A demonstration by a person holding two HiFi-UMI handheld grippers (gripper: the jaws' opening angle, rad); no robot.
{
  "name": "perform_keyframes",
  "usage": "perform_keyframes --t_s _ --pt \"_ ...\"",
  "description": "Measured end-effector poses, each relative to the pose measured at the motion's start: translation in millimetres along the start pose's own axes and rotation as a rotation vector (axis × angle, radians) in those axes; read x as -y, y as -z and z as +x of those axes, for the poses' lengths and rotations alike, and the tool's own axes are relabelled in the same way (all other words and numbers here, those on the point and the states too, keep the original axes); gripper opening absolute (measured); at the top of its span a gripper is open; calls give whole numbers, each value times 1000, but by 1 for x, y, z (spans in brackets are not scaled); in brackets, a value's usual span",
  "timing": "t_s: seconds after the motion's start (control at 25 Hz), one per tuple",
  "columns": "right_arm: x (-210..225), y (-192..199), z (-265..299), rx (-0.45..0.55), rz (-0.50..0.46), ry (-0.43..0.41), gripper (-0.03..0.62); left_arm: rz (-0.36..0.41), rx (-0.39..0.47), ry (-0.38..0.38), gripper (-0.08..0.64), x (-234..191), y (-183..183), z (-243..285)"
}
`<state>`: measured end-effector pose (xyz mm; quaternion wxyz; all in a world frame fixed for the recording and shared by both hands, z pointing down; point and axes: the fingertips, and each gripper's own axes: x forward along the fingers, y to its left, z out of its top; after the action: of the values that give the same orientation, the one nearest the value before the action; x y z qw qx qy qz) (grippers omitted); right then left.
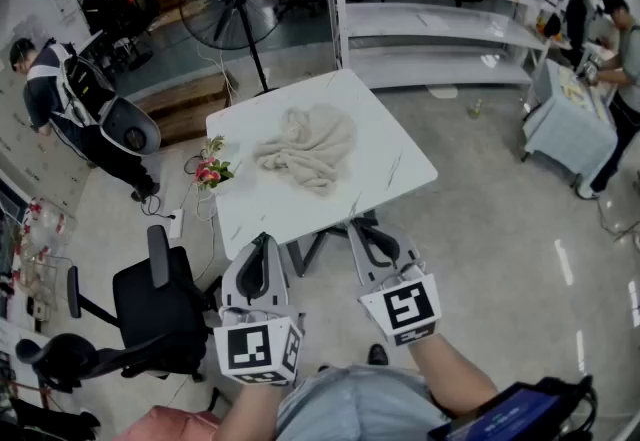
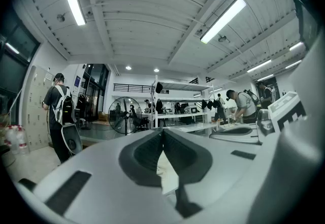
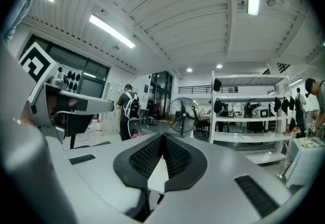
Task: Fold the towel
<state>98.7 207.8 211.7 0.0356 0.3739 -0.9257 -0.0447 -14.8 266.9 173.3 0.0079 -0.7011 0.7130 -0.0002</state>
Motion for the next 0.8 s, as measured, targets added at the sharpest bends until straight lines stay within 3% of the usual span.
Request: perform_keyframes --t_s 0.28,0.44,0.8 --pt "0 8 -6 -7 -2 -15 12 5 -19 -6 8 7 9 -3" --pt "23 11 -11 13 23 -33 14 11 -45 -18 8 28 13 11" --pt "41 46 -3 -53 34 -132 41 21 -104 -76 8 42 36 26"
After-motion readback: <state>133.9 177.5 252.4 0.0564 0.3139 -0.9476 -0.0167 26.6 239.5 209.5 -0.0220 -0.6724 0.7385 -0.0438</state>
